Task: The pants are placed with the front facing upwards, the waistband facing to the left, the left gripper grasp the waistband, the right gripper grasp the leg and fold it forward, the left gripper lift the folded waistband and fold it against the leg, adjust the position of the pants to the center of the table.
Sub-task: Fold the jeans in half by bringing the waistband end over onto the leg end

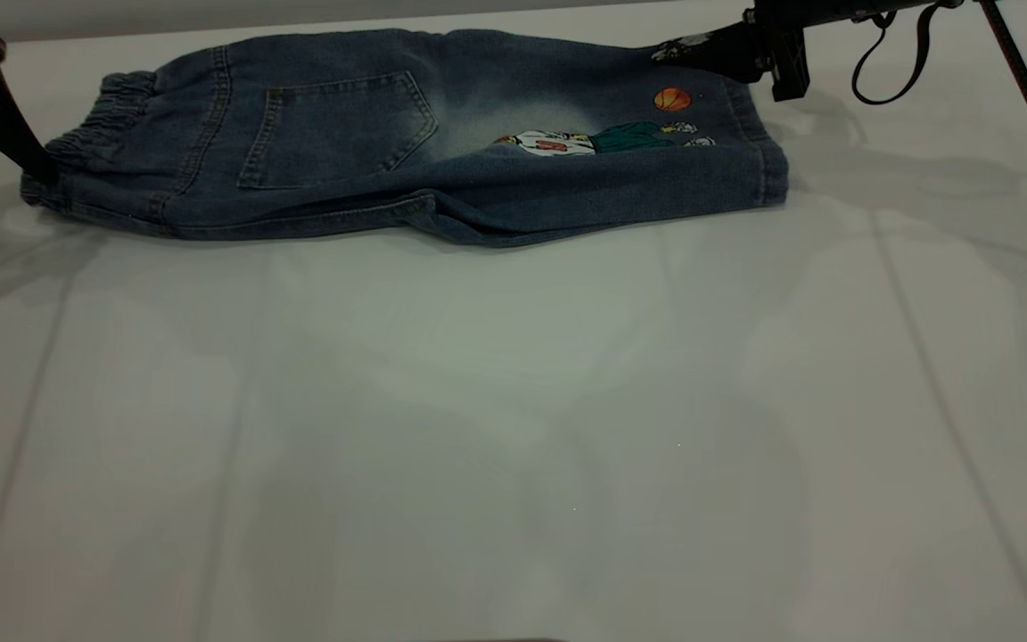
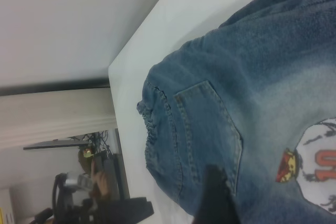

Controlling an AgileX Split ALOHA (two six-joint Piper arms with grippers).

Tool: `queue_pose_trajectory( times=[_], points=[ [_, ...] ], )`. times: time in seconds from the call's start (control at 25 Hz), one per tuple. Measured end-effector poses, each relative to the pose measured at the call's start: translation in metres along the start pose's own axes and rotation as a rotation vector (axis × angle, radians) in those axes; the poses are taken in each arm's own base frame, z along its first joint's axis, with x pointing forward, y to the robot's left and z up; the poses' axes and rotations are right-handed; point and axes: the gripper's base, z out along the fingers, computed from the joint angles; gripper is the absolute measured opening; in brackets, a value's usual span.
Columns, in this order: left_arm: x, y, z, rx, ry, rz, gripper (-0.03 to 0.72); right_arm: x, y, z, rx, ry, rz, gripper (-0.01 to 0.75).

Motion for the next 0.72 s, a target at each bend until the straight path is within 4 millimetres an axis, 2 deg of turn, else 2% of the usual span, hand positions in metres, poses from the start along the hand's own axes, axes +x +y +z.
queue_pose_trajectory(
  times=[0.52, 0.72],
  points=[
    [-0.006, 0.007, 0.036, 0.063, -0.084, -0.115, 0.57, 0.0, 0.0, 0.0, 0.0, 0.001, -0.001, 0.435],
    [-0.009, 0.004, 0.039, 0.116, -0.119, -0.127, 0.57, 0.001, 0.0, 0.0, 0.002, 0.008, -0.006, 0.435]
  ],
)
